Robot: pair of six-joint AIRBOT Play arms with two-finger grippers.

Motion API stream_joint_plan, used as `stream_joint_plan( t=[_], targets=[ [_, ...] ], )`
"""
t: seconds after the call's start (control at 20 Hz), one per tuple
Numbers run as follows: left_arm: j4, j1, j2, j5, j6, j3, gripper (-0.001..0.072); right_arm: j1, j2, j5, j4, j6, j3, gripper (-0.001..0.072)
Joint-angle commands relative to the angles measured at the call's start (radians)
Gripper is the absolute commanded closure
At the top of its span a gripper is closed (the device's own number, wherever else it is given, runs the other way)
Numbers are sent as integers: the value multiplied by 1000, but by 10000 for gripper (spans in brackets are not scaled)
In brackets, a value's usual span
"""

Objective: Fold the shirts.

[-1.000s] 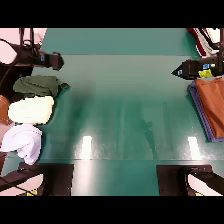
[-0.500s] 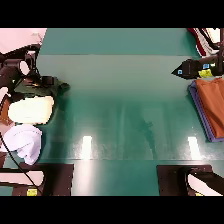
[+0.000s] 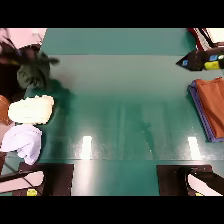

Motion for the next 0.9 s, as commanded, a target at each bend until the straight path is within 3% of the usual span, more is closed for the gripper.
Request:
stream_joint_plan(
  t=[0.0, 0.25, 0.5, 0.65, 0.7, 0.75, 0.8, 0.85],
  targets=[
    [-177, -6, 199, -17, 52, 127, 683, -1, 0, -2, -2, 0, 134, 694],
    [-206, -272, 333, -68, 68, 164, 684, -4, 0, -2, -5, -3, 245, 694],
    [-192, -556, 259, -117, 4, 48, 684, -4, 1, 10, -5, -4, 253, 694],
    [-199, -694, 150, -73, -20, -42, 679, -4, 0, 21, -6, -4, 253, 694],
    [-199, -735, 101, -33, -20, -56, 521, -4, 0, 23, -10, -4, 253, 693],
    [-198, -767, 54, 8, -19, -57, 191, -4, 1, 26, -10, -4, 253, 694],
    [-198, -784, 15, 51, -5, -57, 66, -4, 1, 29, -10, -4, 253, 694],
    [-190, -784, -12, 84, 18, -57, 66, -4, 1, 30, -10, -4, 253, 694]
  ],
)
